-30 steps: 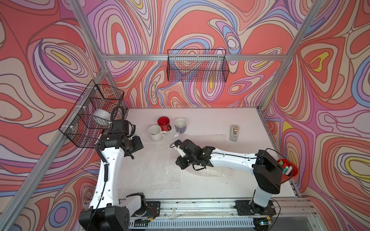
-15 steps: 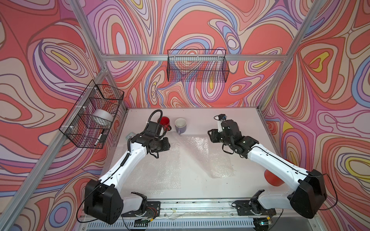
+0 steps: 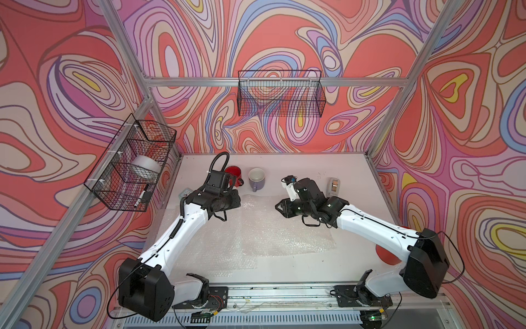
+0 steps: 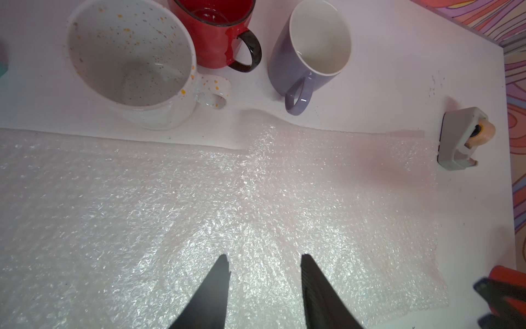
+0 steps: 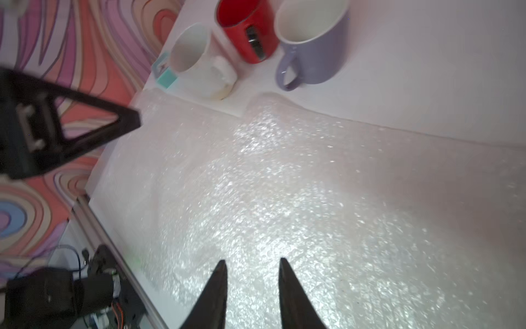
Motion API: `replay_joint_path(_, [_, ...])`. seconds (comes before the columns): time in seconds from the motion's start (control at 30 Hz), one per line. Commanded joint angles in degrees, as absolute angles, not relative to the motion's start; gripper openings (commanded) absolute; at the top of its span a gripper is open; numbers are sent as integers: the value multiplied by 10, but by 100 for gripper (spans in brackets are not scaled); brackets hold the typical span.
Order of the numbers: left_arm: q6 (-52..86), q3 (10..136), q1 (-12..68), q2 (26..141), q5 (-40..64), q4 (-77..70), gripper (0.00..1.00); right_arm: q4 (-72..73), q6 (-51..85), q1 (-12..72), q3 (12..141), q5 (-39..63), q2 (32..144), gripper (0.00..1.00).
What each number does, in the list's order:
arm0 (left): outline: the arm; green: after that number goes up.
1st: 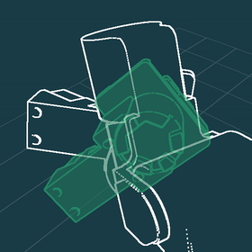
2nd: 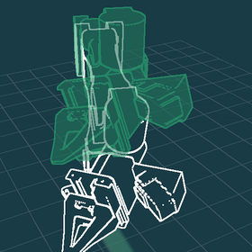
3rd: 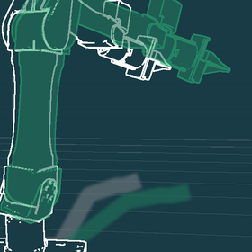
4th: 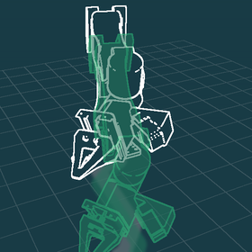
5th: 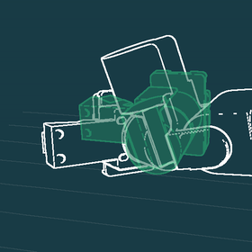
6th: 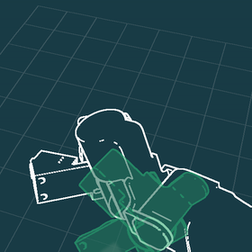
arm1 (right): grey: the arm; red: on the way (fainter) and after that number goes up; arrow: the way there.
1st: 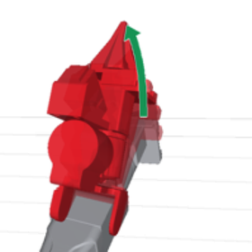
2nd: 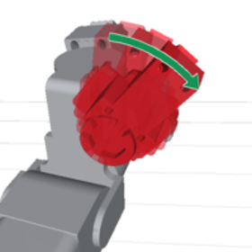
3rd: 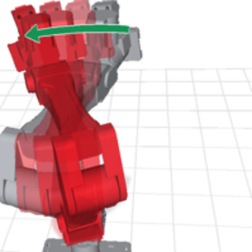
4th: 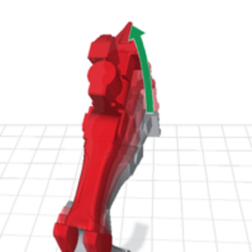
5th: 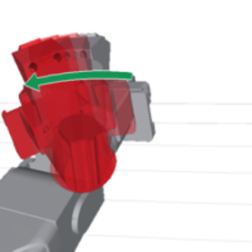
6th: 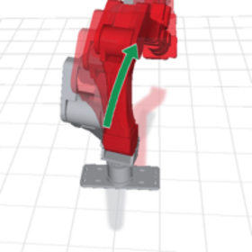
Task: Wrap mugs in bubble wrap
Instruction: Place the bubble wrap at the center of the board, then pick up the mug from the center of the board.
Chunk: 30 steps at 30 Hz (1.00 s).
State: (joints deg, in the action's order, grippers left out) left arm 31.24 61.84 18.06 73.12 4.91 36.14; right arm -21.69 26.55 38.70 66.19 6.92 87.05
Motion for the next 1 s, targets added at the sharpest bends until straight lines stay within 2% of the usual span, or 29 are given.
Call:
replay_joint_path(0.0, [349,597,158,725,72,318,46,-217,288,360,742,5,973,40])
replay_joint_path(0.13, [371,590,141,724,93,282,48,-232,316,368,872,-8,1111,54])
replay_joint_path(0.27, [400,558,103,706,148,245,55,-277,334,407,1002,-67,1222,75])
replay_joint_path(0.37, [410,527,83,679,174,223,62,-302,349,427,1070,-89,1286,78])
replay_joint_path(0.47, [405,513,79,658,171,236,63,-312,366,432,1111,-106,1329,79])
replay_joint_path(0.63, [401,496,76,640,176,245,64,-353,359,432,1199,-134,1399,79])
replay_joint_path(0.77, [400,488,76,635,179,247,63,-388,336,431,1272,-163,1444,74])
replay_joint_path(0.83, [401,482,76,633,183,246,63,-400,327,429,1298,-172,1460,67])
replay_joint_path(0.97, [399,474,76,628,186,246,63,-394,318,425,1301,-174,1455,47])
